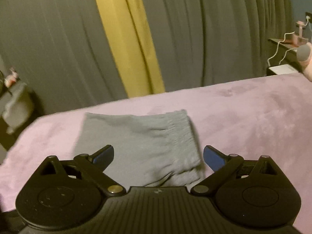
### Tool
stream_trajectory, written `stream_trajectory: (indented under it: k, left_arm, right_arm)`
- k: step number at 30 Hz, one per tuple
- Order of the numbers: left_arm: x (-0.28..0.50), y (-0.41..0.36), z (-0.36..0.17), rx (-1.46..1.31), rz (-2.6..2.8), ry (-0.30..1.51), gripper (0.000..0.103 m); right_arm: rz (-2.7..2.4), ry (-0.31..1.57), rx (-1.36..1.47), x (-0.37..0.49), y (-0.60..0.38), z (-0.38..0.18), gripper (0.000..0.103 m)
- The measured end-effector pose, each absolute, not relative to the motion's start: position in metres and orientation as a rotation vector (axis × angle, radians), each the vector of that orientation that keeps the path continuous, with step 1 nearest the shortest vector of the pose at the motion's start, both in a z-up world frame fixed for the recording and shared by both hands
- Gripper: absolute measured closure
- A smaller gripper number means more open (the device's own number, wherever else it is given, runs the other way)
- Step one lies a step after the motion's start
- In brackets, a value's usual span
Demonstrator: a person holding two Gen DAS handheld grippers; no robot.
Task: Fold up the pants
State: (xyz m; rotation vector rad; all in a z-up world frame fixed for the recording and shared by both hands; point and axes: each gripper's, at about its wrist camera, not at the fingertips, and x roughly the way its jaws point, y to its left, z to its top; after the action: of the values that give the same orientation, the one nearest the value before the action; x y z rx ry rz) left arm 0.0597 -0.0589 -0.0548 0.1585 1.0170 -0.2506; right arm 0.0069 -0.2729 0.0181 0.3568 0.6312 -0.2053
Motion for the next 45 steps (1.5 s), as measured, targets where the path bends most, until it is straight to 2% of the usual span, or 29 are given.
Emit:
stream_trajectory:
  k: [5,8,14,20,31,45]
  left_arm:
    - [0.033,-0.066,-0.045,0.214,-0.262,0.985,0.000]
    - [0.027,-0.067,-0.041,0.234,-0.249,0.989,0.000]
    - [0.025,-0.059,-0.026,0.208,-0.234,1.026,0.000]
    - [0.033,-0.065,-0.006,0.282,-0.205,1.030,0.000]
    - [0.068,-0.067,-0.003,0.289,-0.161,1.098,0.000]
    - [0.075,-0.065,-0.009,0.297,-0.147,1.121,0.000]
  right_arm:
    - [-0.173,0.505,0.551,-0.039,-0.270,0.032,0.005]
    - [-0.117,0.648,0.593,-0.038,-0.267,0.024,0.005]
    - [-0.207,0.928,0.447,-0.029,-0.254,0.008,0.005]
    - [-0.317,1.113,0.293,-0.009,-0.236,-0.009,0.005]
    - [-0.354,1.174,0.230,0.024,-0.226,-0.012,0.005]
    - [-0.352,1.189,0.214,0.037,-0.218,-0.013,0.005]
